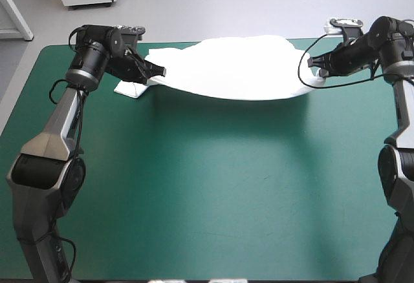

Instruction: Fold the cloth

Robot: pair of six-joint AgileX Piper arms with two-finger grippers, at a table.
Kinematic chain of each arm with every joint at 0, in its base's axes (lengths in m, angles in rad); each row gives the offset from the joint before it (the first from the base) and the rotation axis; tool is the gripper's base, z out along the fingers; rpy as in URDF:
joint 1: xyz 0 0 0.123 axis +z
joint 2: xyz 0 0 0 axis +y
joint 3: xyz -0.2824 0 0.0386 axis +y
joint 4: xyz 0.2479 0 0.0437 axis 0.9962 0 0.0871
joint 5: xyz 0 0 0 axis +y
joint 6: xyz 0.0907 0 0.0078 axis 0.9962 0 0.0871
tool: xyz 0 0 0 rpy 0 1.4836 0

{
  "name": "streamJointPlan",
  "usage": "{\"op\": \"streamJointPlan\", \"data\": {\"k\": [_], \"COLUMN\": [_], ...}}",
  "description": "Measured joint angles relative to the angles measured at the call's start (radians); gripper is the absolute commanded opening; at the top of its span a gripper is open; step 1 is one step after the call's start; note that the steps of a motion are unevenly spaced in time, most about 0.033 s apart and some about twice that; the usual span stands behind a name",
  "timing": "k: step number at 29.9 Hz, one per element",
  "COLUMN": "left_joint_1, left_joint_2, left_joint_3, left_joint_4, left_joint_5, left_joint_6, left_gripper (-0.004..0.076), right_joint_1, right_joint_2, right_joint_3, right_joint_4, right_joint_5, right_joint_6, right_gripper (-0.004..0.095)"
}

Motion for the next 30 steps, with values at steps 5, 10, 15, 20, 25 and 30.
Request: {"op": "streamJointPlan", "data": {"k": [5, 10, 15, 20, 25, 30], "left_joint_1": [0.001, 0.0, 0.0, -0.011, -0.047, -0.081], "left_joint_2": [-0.163, -0.364, -0.574, -0.742, -0.889, -0.955], "left_joint_3": [0.215, 0.48, 0.731, 0.937, 1.127, 1.268], "left_joint_4": [-0.027, -0.03, -0.032, -0.032, -0.043, -0.061], "left_joint_5": [-0.003, -0.01, -0.01, -0.013, -0.013, -0.017], "left_joint_6": [0.015, 0.022, 0.03, 0.029, 0.007, -0.006], "left_gripper": [-0.0009, -0.0009, -0.0009, -0.0009, -0.0009, -0.0009], "right_joint_1": [-0.001, 0.001, 0.046, 0.131, 0.169, 0.172], "right_joint_2": [-0.138, -0.319, -0.479, -0.609, -0.711, -0.816], "right_joint_3": [0.184, 0.389, 0.604, 0.81, 1.003, 1.138], "right_joint_4": [0.041, 0.025, -0.085, -0.14, -0.186, -0.198], "right_joint_5": [0.019, 0.019, 0.019, 0.014, 0.011, 0.007], "right_joint_6": [-0.018, -0.022, -0.01, 0.022, 0.087, 0.1], "right_gripper": [-0.0013, -0.0013, -0.0013, -0.0013, -0.0013, -0.0013]}}
